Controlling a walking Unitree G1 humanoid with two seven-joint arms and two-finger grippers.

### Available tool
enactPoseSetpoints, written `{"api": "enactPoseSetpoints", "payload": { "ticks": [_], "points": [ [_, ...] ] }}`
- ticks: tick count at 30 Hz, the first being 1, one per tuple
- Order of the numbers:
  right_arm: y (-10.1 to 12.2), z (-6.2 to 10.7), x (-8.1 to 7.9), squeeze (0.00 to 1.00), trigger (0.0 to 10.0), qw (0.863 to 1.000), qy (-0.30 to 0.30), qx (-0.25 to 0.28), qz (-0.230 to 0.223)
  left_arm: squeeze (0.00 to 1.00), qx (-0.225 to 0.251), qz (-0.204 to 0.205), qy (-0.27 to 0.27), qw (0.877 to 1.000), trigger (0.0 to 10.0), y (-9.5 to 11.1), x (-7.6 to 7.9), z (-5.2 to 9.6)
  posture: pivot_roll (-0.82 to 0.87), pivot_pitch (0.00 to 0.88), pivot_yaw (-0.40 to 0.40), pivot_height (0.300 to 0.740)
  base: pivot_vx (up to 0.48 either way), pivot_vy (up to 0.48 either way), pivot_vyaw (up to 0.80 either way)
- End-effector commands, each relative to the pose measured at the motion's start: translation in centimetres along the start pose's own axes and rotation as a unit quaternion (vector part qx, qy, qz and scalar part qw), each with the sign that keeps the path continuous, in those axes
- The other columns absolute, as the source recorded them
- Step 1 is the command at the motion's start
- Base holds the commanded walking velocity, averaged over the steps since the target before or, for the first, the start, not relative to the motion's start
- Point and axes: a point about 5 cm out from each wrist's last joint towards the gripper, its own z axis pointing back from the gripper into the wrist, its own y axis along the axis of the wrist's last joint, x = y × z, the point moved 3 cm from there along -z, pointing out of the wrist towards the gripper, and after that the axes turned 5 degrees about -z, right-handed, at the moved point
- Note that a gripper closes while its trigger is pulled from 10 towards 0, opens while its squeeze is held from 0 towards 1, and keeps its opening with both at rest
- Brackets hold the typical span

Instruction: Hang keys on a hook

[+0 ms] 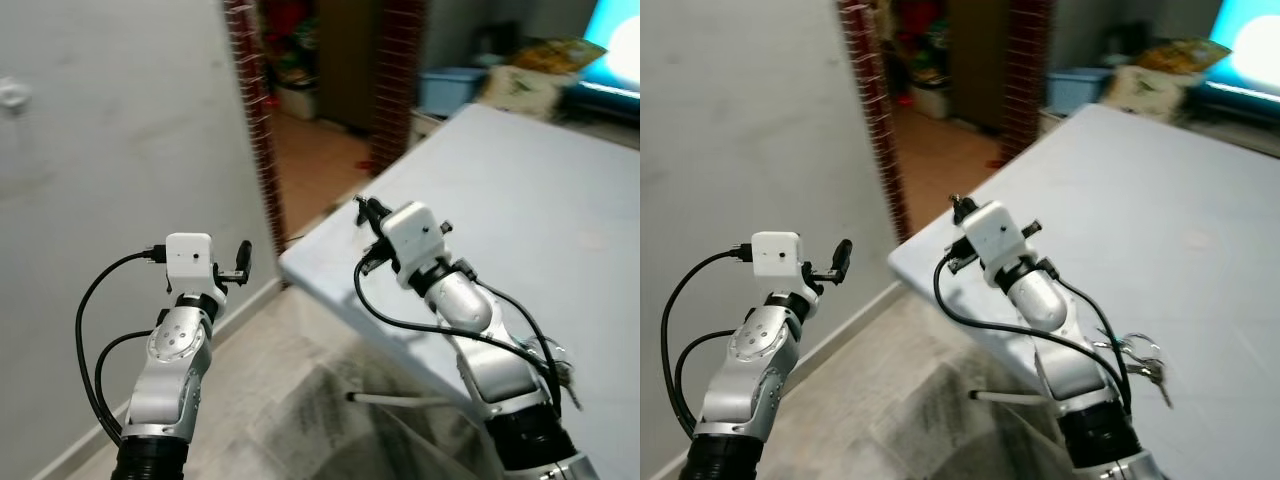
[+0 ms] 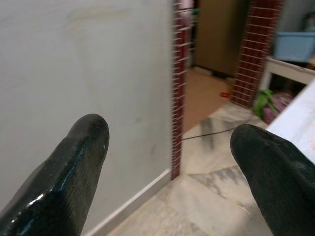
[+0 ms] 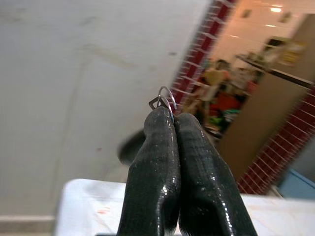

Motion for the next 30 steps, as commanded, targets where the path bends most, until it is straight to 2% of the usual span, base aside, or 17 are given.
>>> {"api": "enactPoseSetpoints", "payload": {
  "ticks": [1, 3, 4, 11, 15, 21, 28, 30],
  "points": [
    [0.8, -0.6, -0.7, 0.00, 10.0, 1.000, 0.015, 0.019, 0.000, 0.00, 0.008, -0.012, 0.022, 1.000, 10.0, 0.4, -1.3, -0.1, 0.04, 0.000, -0.012, 0.740, 0.000, 0.000, 0.79],
    [0.9, -0.5, -0.8, 0.00, 10.0, 1.000, 0.019, 0.019, -0.001, 0.00, 0.013, -0.012, 0.027, 0.999, 10.0, 0.6, -1.5, -0.2, 0.04, 0.000, -0.025, 0.740, 0.000, 0.000, 0.79],
    [0.9, -0.6, -0.9, 0.00, 10.0, 0.999, 0.027, 0.019, -0.004, 0.00, 0.019, -0.007, 0.037, 0.999, 10.0, 0.8, -1.7, -0.4, 0.04, 0.000, -0.058, 0.740, 0.000, 0.000, 0.77],
    [0.7, -0.9, -1.1, 0.00, 10.0, 0.999, 0.048, 0.018, -0.002, 0.00, 0.025, 0.009, 0.057, 0.998, 10.0, 1.0, -1.7, -0.6, 0.05, 0.000, -0.077, 0.740, 0.000, 0.000, 0.64],
    [0.8, -1.4, -1.3, 0.00, 10.0, 0.999, 0.036, 0.023, -0.009, 0.00, 0.018, 0.000, 0.038, 0.999, 10.0, 0.7, -1.3, -0.1, 0.06, 0.000, -0.046, 0.740, 0.000, 0.000, 0.00],
    [0.3, -0.9, -1.2, 0.00, 10.0, 0.999, 0.004, 0.019, -0.031, 0.00, 0.013, -0.016, 0.019, 1.000, 10.0, 0.9, -1.5, 0.2, 0.07, 0.000, 0.033, 0.740, 0.000, 0.000, 0.00],
    [0.0, -0.7, -0.5, 0.00, 10.0, 0.999, -0.022, 0.017, -0.039, 0.00, 0.013, -0.030, 0.005, 0.999, 10.0, 1.5, -1.6, -0.4, 0.07, 0.000, 0.074, 0.740, 0.000, 0.000, 0.00],
    [0.2, -0.7, -0.4, 0.00, 10.0, 0.999, -0.023, 0.022, -0.028, 0.00, 0.014, -0.031, 0.002, 0.999, 10.0, 1.7, -1.4, -0.5, 0.07, 0.000, 0.083, 0.740, 0.000, 0.000, 0.37]
  ]
}}
